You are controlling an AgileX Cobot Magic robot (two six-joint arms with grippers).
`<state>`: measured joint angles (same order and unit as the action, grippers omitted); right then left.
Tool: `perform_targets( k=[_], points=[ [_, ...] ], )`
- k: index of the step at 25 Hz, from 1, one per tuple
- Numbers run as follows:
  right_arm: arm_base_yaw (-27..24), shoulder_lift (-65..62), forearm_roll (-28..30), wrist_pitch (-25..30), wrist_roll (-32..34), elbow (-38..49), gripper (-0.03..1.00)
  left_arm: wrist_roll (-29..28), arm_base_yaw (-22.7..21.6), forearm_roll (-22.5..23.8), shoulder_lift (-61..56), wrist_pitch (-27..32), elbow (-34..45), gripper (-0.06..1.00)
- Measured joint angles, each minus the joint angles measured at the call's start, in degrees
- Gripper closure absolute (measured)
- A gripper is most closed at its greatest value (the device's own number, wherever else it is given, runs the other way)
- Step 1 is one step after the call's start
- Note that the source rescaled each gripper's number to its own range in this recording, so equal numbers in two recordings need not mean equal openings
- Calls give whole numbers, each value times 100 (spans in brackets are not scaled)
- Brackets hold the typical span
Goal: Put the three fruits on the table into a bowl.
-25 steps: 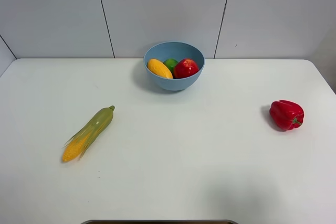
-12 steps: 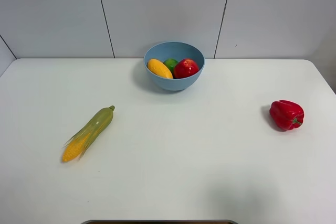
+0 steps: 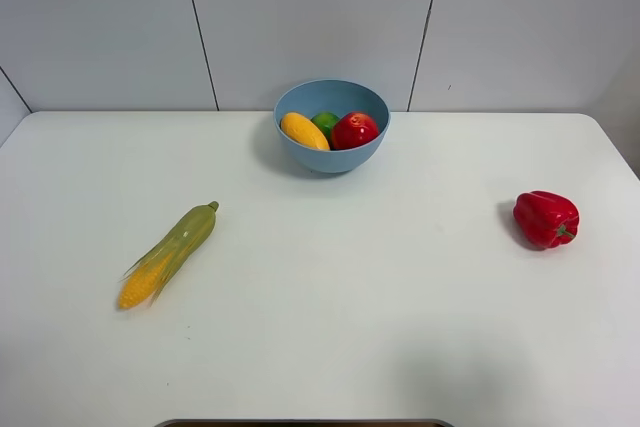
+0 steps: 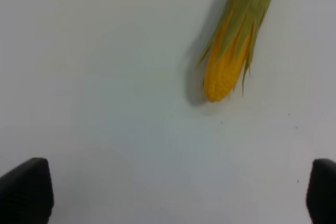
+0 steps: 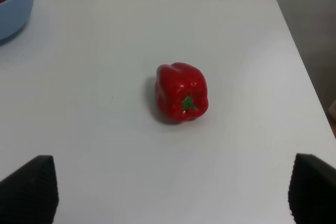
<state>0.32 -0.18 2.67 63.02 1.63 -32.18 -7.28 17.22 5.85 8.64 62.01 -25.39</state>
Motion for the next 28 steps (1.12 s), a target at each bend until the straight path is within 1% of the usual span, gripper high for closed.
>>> perform_targets(
  k=[5, 9, 13, 18, 19, 22, 26, 28],
  points=[
    [0, 0, 0, 0, 0, 0, 7, 0, 0, -7, -53, 15, 2, -3],
    [0, 0, 0, 0, 0, 0, 7, 0, -161, -7, -155, 20, 2, -3],
    [0, 0, 0, 0, 0, 0, 7, 0, -432, -7, -316, 26, 2, -3],
    [0, 0, 0, 0, 0, 0, 7, 0, -780, -7, -790, 26, 2, -3],
    [0, 0, 0, 0, 0, 0, 7, 0, -780, -7, -790, 26, 2, -3],
    [0, 0, 0, 0, 0, 0, 7, -6, -969, -1, -883, 32, 2, -3],
    [0, 0, 0, 0, 0, 0, 7, -6, -1411, -1, -883, 32, 2, -3],
    [0, 0, 0, 0, 0, 0, 7, -6, -1563, -1, -883, 32, 2, -3]
  ],
)
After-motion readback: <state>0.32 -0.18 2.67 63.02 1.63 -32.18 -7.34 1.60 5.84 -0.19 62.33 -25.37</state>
